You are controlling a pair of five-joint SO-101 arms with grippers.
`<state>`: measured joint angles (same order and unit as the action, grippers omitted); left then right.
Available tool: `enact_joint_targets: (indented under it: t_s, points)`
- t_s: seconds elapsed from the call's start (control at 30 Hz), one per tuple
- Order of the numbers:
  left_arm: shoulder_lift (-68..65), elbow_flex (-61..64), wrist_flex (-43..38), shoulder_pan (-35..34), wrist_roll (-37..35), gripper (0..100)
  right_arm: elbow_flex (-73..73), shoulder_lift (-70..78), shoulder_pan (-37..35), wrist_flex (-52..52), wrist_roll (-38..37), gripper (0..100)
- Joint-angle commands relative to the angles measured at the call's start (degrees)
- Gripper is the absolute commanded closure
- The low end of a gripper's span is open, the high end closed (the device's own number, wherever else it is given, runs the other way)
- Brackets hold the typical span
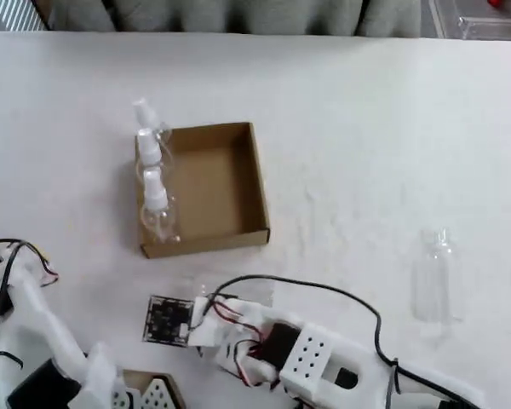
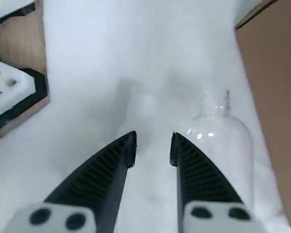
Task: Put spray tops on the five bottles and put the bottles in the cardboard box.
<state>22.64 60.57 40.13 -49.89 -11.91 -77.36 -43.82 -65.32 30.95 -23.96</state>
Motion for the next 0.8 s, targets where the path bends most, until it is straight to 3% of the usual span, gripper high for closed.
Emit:
enact_joint_targets:
  t_s: [0.0, 0.33, 0.67, 0.77]
  points:
    - [-0.04, -3.69, -1.67, -0.31, -0.26, 91, 1.58, 1.45, -2.33, -0.48, -0.35, 89.4]
    - [-0.04, -3.69, -1.67, -0.31, -0.26, 91, 5.36, 3.3, -3.21, 2.68, -0.35, 89.2]
    - [-0.04, -3.78, -2.64, -2.68, -0.62, 91, 12.48, 20.7, -3.21, -1.19, -0.44, 90.0]
    - [-0.4, -3.87, -3.78, -4.7, -0.62, 91, 15.82, 24.57, -3.21, -1.19, -0.35, 98.3]
